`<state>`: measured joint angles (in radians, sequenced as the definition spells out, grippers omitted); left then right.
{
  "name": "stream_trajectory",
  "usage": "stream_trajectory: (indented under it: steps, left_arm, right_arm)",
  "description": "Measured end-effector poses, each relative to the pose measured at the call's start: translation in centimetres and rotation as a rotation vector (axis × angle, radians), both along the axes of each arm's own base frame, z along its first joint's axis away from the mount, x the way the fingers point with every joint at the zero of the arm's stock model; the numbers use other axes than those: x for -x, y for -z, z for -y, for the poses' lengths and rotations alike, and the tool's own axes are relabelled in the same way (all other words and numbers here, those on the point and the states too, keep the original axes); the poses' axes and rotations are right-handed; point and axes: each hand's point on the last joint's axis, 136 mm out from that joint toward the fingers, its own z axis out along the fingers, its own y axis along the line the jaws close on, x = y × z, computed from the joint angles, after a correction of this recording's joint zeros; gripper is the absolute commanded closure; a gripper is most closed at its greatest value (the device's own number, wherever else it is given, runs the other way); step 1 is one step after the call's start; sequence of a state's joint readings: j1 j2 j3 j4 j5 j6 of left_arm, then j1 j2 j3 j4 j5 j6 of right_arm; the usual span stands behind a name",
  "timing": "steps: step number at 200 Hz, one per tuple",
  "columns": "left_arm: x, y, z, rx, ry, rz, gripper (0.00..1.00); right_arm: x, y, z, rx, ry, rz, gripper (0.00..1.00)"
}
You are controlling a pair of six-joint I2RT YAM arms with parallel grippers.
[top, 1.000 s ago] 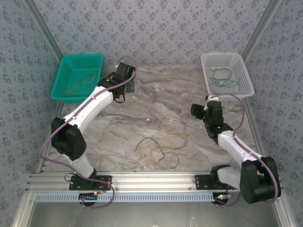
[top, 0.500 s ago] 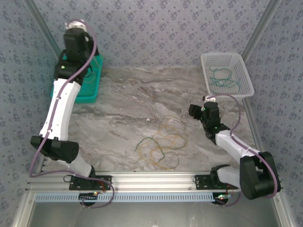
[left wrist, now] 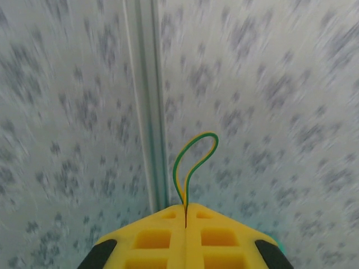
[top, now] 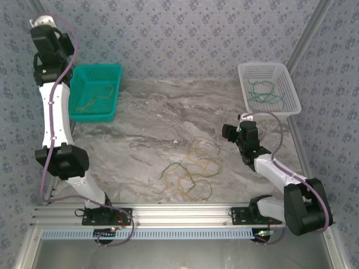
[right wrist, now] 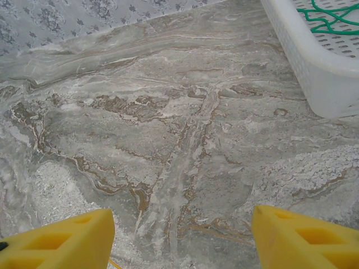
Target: Untangle the cables
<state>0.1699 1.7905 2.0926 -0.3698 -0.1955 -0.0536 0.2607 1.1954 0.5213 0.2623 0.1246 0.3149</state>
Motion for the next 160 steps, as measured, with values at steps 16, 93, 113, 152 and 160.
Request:
stream_trajectory:
  steps: [16, 93, 113, 152, 160]
  left_arm:
    - [-1.7, 6.6, -1.0, 0.027, 0.008, -0.111, 1.00]
    - [-4.5, 11.6, 1.0, 0.150, 0.134, -0.176, 1.00]
    - [-3.9, 4.2, 1.5, 0.135, 0.164, -0.036, 1.00]
    - [0.3, -9.9, 2.6, 0.063, 0.198, 0.245, 1.00]
    - [0.9, -11.6, 2.8, 0.052, 0.199, 0.280, 1.00]
  right_arm:
    - [0.0, 0.0, 0.0, 0.002, -0.002, 0.001, 0.32]
    - [0.0, 0.1, -0.1, 0.005, -0.002, -0.002, 0.32]
    - [0.0, 0.3, -0.1, 0.006, -0.002, -0.008, 0.32]
    - [0.0, 0.6, -0.1, 0.008, -0.004, -0.015, 0.32]
    - [0.0, 0.6, -0.1, 0.007, -0.003, -0.014, 0.32]
